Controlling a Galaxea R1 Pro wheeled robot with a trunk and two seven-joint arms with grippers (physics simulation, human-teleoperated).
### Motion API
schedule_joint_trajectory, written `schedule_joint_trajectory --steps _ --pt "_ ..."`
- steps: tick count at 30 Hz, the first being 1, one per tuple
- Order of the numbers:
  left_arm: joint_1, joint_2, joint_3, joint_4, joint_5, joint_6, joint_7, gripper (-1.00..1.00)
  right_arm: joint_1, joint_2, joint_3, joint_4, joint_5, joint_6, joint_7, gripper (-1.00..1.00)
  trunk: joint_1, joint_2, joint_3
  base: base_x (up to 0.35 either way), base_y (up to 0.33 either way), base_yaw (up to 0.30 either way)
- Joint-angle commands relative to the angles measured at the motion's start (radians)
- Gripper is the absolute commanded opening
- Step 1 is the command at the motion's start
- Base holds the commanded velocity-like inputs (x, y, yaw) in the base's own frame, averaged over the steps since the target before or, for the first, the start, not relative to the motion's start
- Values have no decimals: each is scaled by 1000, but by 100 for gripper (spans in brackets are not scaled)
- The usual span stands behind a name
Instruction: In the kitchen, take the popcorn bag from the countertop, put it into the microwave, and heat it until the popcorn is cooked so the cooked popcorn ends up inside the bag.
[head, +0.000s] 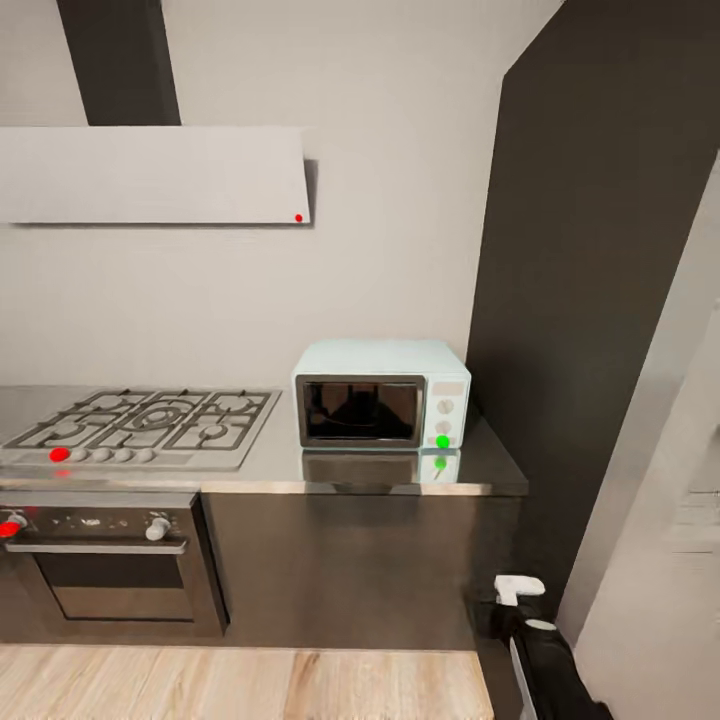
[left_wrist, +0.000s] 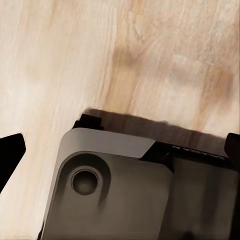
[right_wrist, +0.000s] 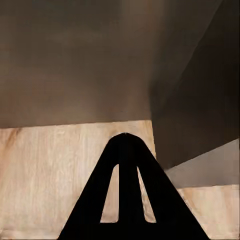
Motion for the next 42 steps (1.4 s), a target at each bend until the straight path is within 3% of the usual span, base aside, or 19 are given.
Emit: schedule_joint_trajectory --steps 1,3,5,7,8,9,11,12,15,17,29,31,33,35,37,39,40,41,42 --pt "-1 1 -9 1 10 -3 -5 100 4 0 -5 89 10 -33 5 -100 0 -1 -1 -140 0 0" --pt "-1 1 -10 1 9 -3 -5 100 7 -21 -6 268 11 -109 -1 -100 0 -1 -1 -59 0 0" --pt "-1 2 -10 1 8 -3 -5 100 9 -63 -6 485 10 -224 -5 -100 0 -1 -1 -18 0 0" --pt "-1 2 -10 1 8 -4 -5 100 10 -99 -6 731 9 -353 -7 -100 0 -1 -1 -4 0 0" --pt "-1 2 -10 1 9 -4 -5 100 10 -127 -5 901 8 -431 -8 -100 0 -1 -1 0 0 0" --pt "-1 2 -10 1 9 -4 -5 100 9 -144 -4 985 7 -474 -9 -100 0 -1 -1 0 0 0" --pt "-1 2 -10 1 9 -4 -4 100 8 -160 -3 1045 7 -524 -9 -100 0 -1 -1 0 0 0" --pt "-1 2 -10 1 9 -4 -4 100 18 -164 -3 1055 7 -536 -10 -100 0 -1 -1 0 0 0" --pt "-1 2 -10 1 9 -4 -4 100 121 -173 0 1070 9 -616 -9 -100 0 -1 -1 0 0 0" --pt "-1 3 -10 1 9 -4 -4 100 143 -174 0 1072 11 -635 -9 -100 0 -1 -1 0 0 0" --pt "-1 7 -11 1 8 -4 -3 100 149 -178 -1 1072 7 -636 -32 -100 0 -1 -1 0 0 0" --pt "-1 20 -11 2 9 -4 -1 100 149 -218 -11 1073 -13 -640 -37 -100 0 -1 -1 0 0 0" --pt "-1 49 -10 3 10 -5 8 100 149 -267 -33 1073 -84 -644 -39 -100 0 -1 -1 0 0 0" --pt "-1 71 -9 3 16 -6 13 100 149 -280 -38 1073 -121 -646 -40 -100 0 -1 -1 0 0 0" --pt "-1 78 -11 2 40 -6 15 100 149 -274 -35 1072 -130 -646 -40 -100 0 -1 -1 0 0 0" --pt "-1 55 -15 0 39 -5 15 100 149 -265 -32 1073 -106 -644 -40 -100 0 -1 -1 0 0 0" --pt "-1 73 -13 -7 98 -7 15 100 165 -193 -160 1061 172 -639 -78 -100 0 -1 -1 0 0 0" --pt "-1 73 -12 -7 98 -7 15 100 165 -193 -101 1061 237 -644 -78 -100 0 -1 -1 0 0 0" --pt "-1 73 -12 -7 98 -7 15 100 165 -202 -133 1061 178 -644 -78 -100 0 -1 -1 0 0 0"
